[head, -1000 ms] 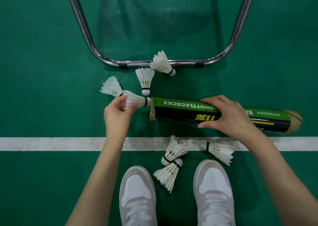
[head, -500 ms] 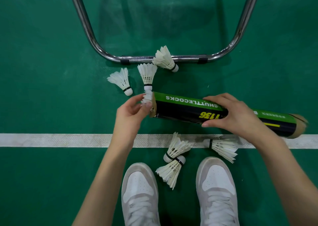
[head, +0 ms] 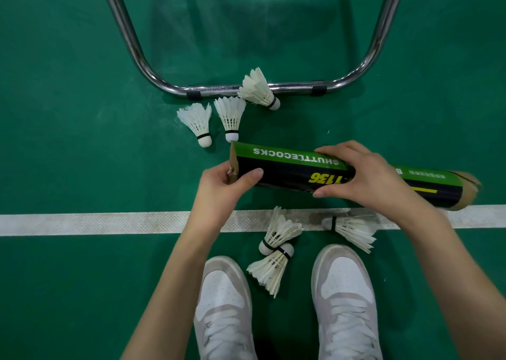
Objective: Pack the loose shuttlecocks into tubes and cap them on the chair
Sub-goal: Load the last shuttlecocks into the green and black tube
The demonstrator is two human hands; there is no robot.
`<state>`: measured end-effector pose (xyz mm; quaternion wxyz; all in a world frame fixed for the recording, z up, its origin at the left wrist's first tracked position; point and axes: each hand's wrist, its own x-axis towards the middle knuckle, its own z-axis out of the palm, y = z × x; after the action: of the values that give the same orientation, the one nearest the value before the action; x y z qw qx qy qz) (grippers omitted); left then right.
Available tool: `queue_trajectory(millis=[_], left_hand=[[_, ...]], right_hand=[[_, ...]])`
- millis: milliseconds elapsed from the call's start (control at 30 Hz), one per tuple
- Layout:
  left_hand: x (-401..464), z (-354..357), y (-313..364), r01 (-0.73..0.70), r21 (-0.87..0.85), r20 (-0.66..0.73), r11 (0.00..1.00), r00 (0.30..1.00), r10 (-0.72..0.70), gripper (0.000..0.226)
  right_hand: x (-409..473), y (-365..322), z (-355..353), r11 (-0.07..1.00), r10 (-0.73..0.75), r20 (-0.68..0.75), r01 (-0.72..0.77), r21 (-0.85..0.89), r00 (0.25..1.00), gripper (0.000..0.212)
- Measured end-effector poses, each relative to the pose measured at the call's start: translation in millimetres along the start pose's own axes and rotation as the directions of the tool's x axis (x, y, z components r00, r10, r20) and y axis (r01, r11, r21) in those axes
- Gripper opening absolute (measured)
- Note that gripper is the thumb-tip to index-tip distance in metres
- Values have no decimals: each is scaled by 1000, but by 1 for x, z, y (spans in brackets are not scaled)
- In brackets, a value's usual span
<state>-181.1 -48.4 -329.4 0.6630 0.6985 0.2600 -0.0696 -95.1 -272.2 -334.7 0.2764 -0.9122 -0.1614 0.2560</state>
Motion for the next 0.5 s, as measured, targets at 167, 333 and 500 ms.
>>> queue_trajectory(millis=[167,333,500], left_hand=[[0,-2,-1,14,-24,59,1000,998,-13,9],[0,-5,-2,0,-39,165,999,986,7,20],[2,-7,-5,-4,-43,176,999,984,12,19]], right_hand=[[0,-3,3,999,-22,11,23,-31,1000,83],[-3,-5,3,998,-27,26,28,-51,999,77],[-5,-7,6,998,-29,0,29,-57,1000,78]])
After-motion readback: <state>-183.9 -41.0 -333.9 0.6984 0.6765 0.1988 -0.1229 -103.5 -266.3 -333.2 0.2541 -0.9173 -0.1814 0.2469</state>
